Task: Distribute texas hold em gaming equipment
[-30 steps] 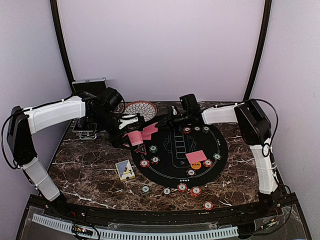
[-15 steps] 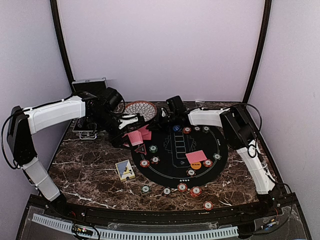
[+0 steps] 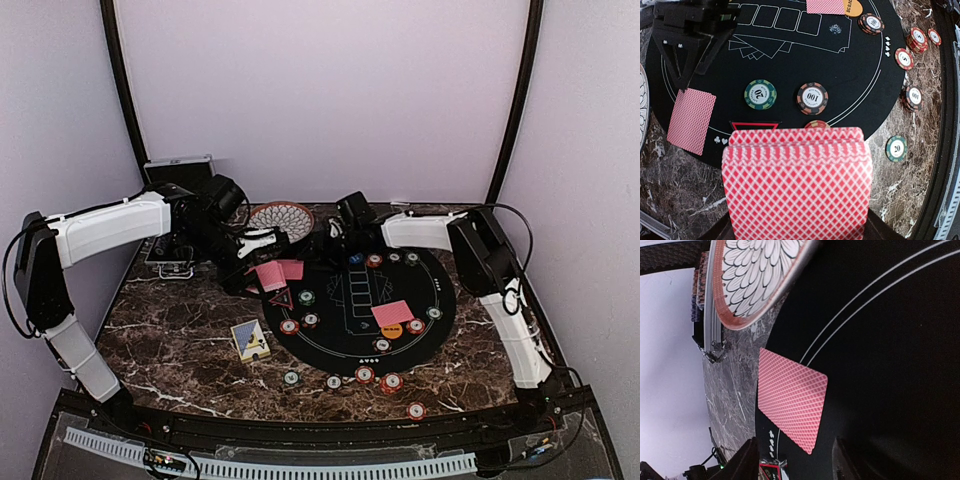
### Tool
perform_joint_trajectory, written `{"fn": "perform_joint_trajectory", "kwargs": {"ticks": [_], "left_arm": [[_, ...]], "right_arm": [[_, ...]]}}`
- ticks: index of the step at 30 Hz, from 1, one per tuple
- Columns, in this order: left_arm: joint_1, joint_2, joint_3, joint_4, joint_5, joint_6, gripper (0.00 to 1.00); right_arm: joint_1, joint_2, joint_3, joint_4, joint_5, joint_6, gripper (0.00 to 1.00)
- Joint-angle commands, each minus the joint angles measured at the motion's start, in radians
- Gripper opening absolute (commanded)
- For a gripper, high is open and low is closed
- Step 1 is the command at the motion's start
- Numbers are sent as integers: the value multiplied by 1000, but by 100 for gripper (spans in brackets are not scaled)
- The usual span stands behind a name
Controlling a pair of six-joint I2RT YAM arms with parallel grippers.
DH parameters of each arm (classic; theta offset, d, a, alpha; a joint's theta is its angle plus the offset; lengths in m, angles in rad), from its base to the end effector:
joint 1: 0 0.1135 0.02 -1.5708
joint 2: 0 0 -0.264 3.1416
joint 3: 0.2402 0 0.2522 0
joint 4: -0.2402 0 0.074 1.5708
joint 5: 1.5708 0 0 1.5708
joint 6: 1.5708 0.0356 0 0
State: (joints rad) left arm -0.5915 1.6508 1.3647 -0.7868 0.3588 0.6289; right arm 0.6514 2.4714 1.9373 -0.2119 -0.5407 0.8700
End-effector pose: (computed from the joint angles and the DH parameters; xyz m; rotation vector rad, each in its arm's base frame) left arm 0.2788 -0.2024 0.2708 1.5895 2.0639 -0.4595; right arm 0.4223 0.3450 0.1335 -0.0296 2.6120 1.3027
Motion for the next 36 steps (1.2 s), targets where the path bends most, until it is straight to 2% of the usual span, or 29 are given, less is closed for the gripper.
{"fn": "perform_joint_trajectory", "kwargs": {"ticks": [1,8,12,15,20,36], "left_arm": [[6,-40,7,-11,24,6,0],[6,-33,14,-4,25,1,0],[6,-30,20,4,19,2,0],[6,-24,22,14,13,2,0],[6,-16,41,17,15,-2,0],[7,-7,53,18,6,3,0]], "right_arm": [[-9,-153,-78,10,40,-54,56],[-1,-327,-293,129,-60,-41,69],[12,-421,-456,301,-168,46,76],[24,-454,-545,505,-249,206,78],[62,-435,-485,415,-260,155,79],[124,-394,-430,429,-299,181,79]]}}
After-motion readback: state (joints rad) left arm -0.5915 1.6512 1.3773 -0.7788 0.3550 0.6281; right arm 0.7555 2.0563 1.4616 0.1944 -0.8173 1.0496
